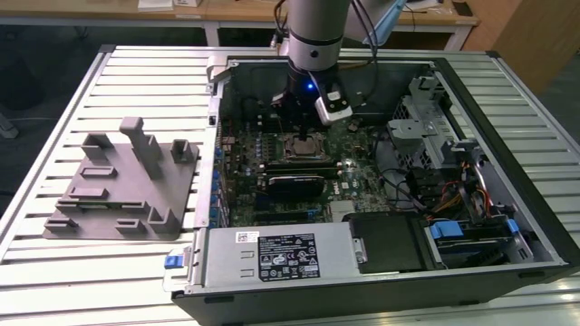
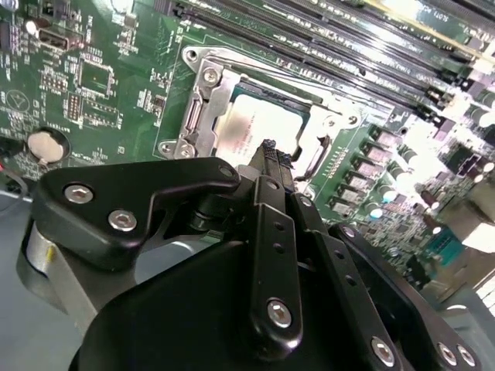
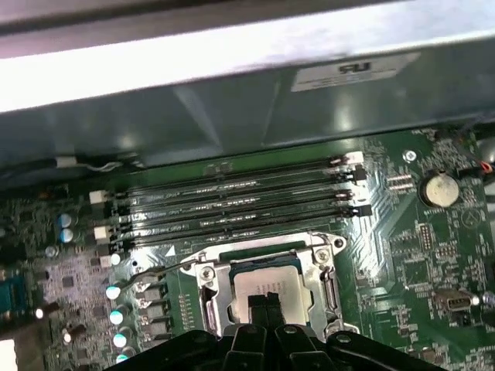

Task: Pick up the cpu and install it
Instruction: 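Close the cpu cover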

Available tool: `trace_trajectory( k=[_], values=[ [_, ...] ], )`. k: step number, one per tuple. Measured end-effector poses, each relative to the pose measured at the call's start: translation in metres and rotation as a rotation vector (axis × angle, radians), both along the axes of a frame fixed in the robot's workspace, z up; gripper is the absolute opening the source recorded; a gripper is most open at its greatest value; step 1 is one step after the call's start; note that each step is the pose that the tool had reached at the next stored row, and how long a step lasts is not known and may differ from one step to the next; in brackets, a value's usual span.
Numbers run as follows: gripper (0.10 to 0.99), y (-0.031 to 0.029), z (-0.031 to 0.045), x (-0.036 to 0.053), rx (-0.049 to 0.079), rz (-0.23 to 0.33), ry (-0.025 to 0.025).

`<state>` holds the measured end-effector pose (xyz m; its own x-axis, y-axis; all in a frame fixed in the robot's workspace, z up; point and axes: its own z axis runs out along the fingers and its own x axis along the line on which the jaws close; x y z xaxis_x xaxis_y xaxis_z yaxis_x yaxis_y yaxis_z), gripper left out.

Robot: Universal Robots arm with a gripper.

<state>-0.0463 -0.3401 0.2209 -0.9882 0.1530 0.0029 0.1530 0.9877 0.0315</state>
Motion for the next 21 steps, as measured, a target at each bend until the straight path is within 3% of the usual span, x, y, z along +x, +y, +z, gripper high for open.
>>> trace_trajectory(
  k=[4,8,12,21],
  values=[
    [0.106,-0.0001,-0.0004,0.0000,0.000,0.009,-0.0015],
    [0.106,-0.0041,-0.0032,-0.0003,0.000,0.009,-0.0122],
    [0.106,-0.0081,-0.0059,-0.0021,0.000,0.009,-0.0188],
    [0.106,-0.0082,-0.0117,-0.0164,0.000,0.001,-0.0194]
  ],
)
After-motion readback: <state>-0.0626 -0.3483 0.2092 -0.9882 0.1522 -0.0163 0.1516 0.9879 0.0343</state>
